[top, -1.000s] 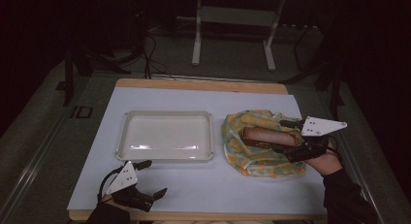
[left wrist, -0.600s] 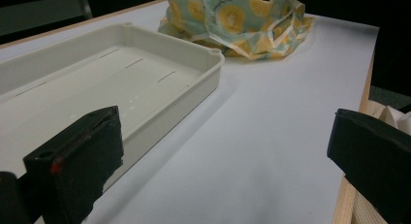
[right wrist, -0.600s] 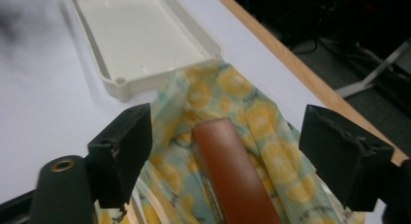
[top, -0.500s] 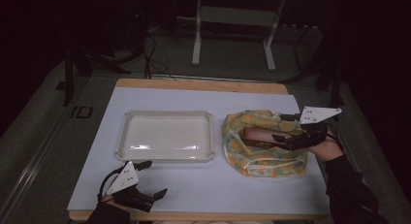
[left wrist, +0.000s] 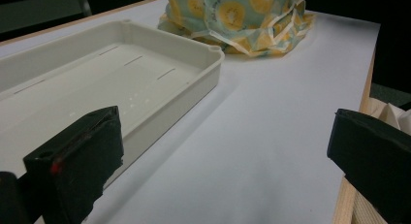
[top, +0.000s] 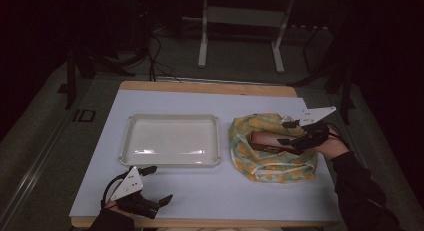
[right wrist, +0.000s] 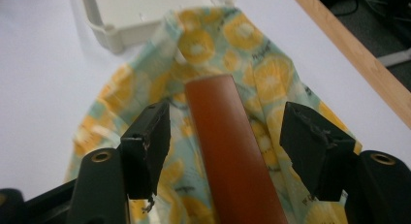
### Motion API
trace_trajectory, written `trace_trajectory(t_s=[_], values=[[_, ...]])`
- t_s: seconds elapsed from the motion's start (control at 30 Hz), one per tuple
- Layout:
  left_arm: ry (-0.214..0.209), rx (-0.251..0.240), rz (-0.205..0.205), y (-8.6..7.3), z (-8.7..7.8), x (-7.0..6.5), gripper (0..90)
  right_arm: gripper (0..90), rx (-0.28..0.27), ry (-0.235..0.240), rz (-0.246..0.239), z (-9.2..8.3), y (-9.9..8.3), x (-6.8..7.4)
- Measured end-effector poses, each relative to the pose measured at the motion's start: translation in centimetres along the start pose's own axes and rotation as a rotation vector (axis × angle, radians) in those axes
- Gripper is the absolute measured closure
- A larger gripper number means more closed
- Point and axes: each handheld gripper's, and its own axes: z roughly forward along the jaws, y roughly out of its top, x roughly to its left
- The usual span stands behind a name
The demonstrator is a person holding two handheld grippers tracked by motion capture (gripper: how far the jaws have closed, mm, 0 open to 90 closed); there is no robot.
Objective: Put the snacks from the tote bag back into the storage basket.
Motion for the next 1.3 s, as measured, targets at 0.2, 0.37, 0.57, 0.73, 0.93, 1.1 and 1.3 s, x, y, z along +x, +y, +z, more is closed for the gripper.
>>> trace_trajectory(t_s=[0.2,0.37,0.57,0.73,0.93,1.1,1.3], values=[[0.001,0.000,0.000,0.0,0.0,0.0,0.0,39.3,0.080,0.023,0.013,1.5,-0.9,-0.9],[0.002,0.001,0.000,0.0,0.0,0.0,0.0,37.7,0.131,0.025,0.036,2.5,-1.6,-1.6],[0.004,0.003,-0.001,0.0,0.0,0.1,0.0,37.2,0.187,0.010,0.032,3.6,-2.2,-2.0],[0.002,0.006,-0.004,0.0,0.1,0.2,0.0,36.1,0.221,0.017,0.039,4.1,-2.4,-2.2],[0.002,0.006,-0.003,0.0,0.1,0.2,0.0,35.4,0.253,0.033,0.037,4.7,-2.5,-2.3],[0.002,0.007,-0.004,-0.1,0.1,0.2,0.0,34.3,0.286,0.044,0.033,5.4,-2.6,-2.3],[0.001,0.008,-0.002,-0.1,0.2,0.2,0.0,34.5,0.323,0.045,0.035,5.9,-2.6,-2.3]])
